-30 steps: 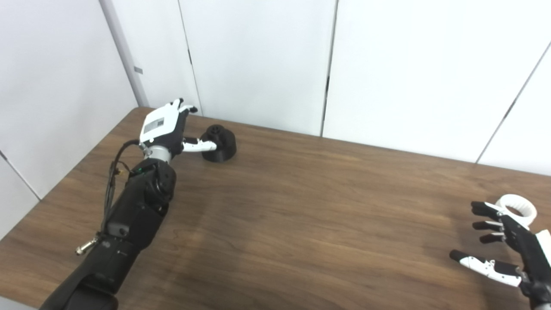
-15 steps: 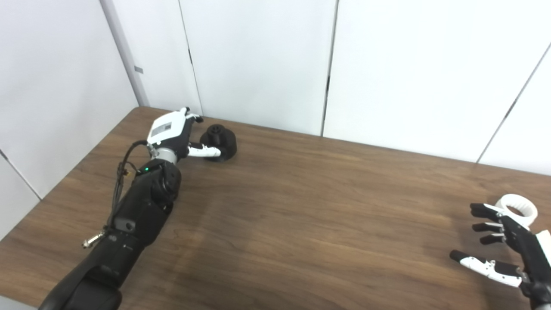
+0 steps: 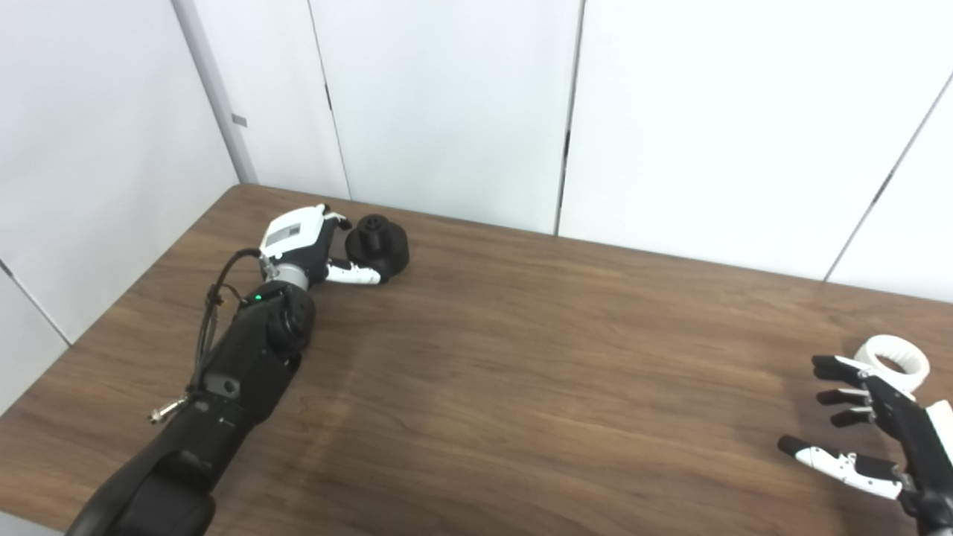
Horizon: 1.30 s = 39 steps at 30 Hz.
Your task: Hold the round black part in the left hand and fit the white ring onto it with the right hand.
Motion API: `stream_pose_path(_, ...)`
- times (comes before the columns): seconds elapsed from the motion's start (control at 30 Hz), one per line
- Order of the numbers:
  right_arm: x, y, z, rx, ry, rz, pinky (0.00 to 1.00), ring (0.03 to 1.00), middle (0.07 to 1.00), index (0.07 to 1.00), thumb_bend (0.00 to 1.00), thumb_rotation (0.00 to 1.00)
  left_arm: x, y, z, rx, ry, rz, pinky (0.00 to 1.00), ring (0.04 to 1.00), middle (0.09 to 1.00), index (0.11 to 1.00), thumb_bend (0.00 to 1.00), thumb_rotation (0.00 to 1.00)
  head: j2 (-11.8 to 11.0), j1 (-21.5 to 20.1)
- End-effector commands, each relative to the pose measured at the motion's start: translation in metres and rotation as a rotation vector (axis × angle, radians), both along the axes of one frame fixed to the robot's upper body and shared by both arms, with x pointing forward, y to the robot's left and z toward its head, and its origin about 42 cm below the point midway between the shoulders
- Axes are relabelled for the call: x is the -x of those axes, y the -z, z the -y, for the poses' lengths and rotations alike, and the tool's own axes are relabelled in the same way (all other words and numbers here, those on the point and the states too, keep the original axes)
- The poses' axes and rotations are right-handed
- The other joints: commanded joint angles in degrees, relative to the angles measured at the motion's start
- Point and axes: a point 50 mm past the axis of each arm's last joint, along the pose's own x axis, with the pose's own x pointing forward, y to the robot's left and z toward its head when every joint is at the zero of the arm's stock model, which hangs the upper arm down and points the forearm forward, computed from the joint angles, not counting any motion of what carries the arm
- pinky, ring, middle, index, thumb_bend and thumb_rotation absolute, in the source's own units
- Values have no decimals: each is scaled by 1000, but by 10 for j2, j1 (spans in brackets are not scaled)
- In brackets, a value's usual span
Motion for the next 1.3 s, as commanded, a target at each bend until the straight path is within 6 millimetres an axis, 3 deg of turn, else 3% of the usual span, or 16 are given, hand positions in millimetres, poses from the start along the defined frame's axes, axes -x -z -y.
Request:
stream_pose_path(0.0,-3,-21,0,7,-15,99,562,674,768,764,640,197,-17,-35,1,-26,23,114,857,1000,990,816,1000,518,1,0)
stream_pose_path(0.63,1,-21,1,7,-17,93,555,657,759,756,639,150,-25,-25,-2,-35,-5,92,835,994,980,804,1000,498,8,-3)
stream_pose_path(0.87,3,-21,0,11,-14,90,559,659,761,760,638,152,-29,-25,-2,-17,12,90,874,1000,978,807,1000,503,11,-8)
stream_pose_path(1.27,10,-25,0,18,-17,93,552,649,746,749,633,164,-39,-20,11,-11,24,121,857,981,951,778,1000,477,20,-16)
